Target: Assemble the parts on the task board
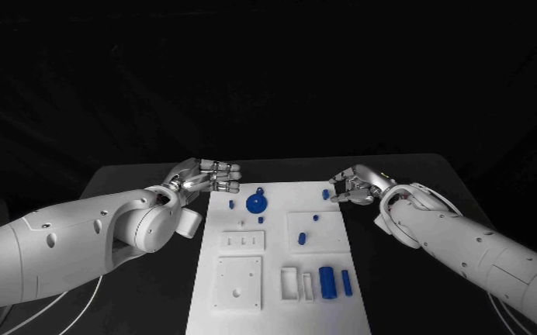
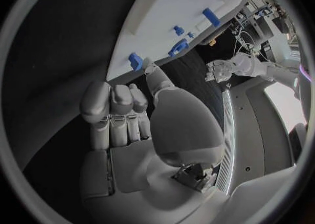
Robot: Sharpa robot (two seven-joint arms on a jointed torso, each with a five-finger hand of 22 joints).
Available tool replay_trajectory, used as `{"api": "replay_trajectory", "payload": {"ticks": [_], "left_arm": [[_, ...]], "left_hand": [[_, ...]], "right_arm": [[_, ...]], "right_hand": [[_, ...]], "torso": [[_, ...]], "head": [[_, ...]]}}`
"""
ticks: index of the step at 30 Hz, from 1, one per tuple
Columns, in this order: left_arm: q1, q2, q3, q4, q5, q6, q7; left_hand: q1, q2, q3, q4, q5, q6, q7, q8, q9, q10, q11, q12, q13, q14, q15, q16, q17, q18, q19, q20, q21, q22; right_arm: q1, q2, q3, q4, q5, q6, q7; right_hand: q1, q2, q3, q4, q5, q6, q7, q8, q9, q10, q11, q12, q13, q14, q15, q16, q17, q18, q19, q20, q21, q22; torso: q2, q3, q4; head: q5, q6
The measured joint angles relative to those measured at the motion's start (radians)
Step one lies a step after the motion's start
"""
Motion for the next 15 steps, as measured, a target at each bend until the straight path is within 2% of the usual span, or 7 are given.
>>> {"api": "replay_trajectory", "payload": {"ticks": [7, 12, 15], "left_arm": [[-0.001, 0.006, 0.000, -0.001, -0.001, 0.001, -0.003], [-0.001, 0.013, 0.000, -0.001, -0.001, 0.001, -0.005], [-0.001, 0.015, 0.000, 0.000, -0.002, 0.001, -0.007]], "left_hand": [[0.000, 0.000, -0.002, 0.002, 0.000, -0.001, 0.001, 0.000, 0.000, 0.000, 0.000, 0.000, 0.000, 0.000, 0.000, 0.000, 0.000, 0.000, 0.000, 0.000, 0.000, -0.001], [0.000, 0.000, -0.002, 0.002, 0.000, -0.001, 0.001, 0.000, 0.000, 0.000, 0.000, 0.000, 0.000, 0.000, 0.000, 0.000, 0.000, 0.000, 0.000, 0.000, 0.000, -0.001], [0.000, 0.000, -0.003, 0.003, 0.000, -0.001, 0.001, 0.000, 0.000, 0.000, 0.000, 0.000, 0.000, 0.000, 0.000, 0.000, 0.000, 0.000, 0.000, 0.000, 0.000, -0.002]], "right_arm": [[-0.003, 0.023, 0.000, -0.044, 0.000, 0.011, 0.005], [-0.004, 0.037, -0.001, -0.071, 0.000, 0.011, 0.005], [-0.004, 0.044, -0.002, -0.082, 0.000, 0.012, 0.005]], "right_hand": [[-0.007, 0.007, -0.002, -0.004, 0.000, -0.002, 0.002, 0.000, 0.000, 0.000, 0.000, 0.000, 0.000, 0.000, 0.000, 0.000, 0.001, 0.000, 0.000, 0.000, 0.000, 0.000], [-0.009, 0.009, 0.005, -0.011, 0.000, -0.003, 0.003, 0.000, 0.000, 0.000, 0.000, 0.000, 0.001, 0.000, 0.000, 0.000, 0.005, 0.000, 0.000, 0.000, 0.000, 0.000], [-0.013, 0.013, 0.010, -0.016, 0.000, -0.003, 0.003, 0.000, 0.000, 0.000, 0.000, 0.000, 0.001, 0.000, 0.000, 0.000, 0.007, 0.000, 0.000, 0.000, 0.000, 0.000]], "torso": [[0.003, 0.0046, 0.0027], [0.004, 0.0034, 0.0048], [0.004, 0.0020, 0.0049]], "head": [[-0.003, 0.000], [-0.005, -0.002], [-0.002, -0.005]]}}
